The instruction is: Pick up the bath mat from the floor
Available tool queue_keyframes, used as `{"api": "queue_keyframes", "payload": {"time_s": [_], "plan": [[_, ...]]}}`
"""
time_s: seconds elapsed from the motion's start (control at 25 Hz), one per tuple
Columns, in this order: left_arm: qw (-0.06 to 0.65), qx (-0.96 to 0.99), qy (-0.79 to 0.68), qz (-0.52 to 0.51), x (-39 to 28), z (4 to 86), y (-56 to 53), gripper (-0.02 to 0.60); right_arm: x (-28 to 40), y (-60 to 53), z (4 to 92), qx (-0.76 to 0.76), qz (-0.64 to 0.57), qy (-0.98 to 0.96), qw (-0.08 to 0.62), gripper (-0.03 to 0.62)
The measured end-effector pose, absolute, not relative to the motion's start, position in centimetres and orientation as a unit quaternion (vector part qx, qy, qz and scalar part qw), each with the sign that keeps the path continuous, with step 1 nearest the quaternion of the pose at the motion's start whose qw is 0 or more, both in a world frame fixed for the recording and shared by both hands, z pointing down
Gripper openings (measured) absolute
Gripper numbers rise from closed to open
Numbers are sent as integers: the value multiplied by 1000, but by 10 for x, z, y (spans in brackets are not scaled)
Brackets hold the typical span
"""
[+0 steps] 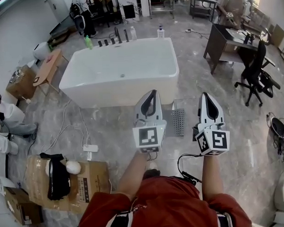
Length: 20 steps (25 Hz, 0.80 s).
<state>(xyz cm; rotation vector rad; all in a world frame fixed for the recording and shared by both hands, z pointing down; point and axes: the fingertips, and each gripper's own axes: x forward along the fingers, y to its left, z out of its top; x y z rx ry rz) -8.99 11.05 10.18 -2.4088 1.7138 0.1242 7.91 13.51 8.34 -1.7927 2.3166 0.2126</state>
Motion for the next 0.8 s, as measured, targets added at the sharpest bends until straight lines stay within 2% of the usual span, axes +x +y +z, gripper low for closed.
{"api": "queue_keyframes", "payload": {"time_s": [0.44, 0.8], "plan": [[97, -826, 553, 47, -123, 89, 56, 15, 50, 88, 75, -635, 73, 762, 102, 11], [92, -829, 549, 43, -130, 89, 37, 15, 55, 72, 78, -651, 71, 750, 92, 11]]}}
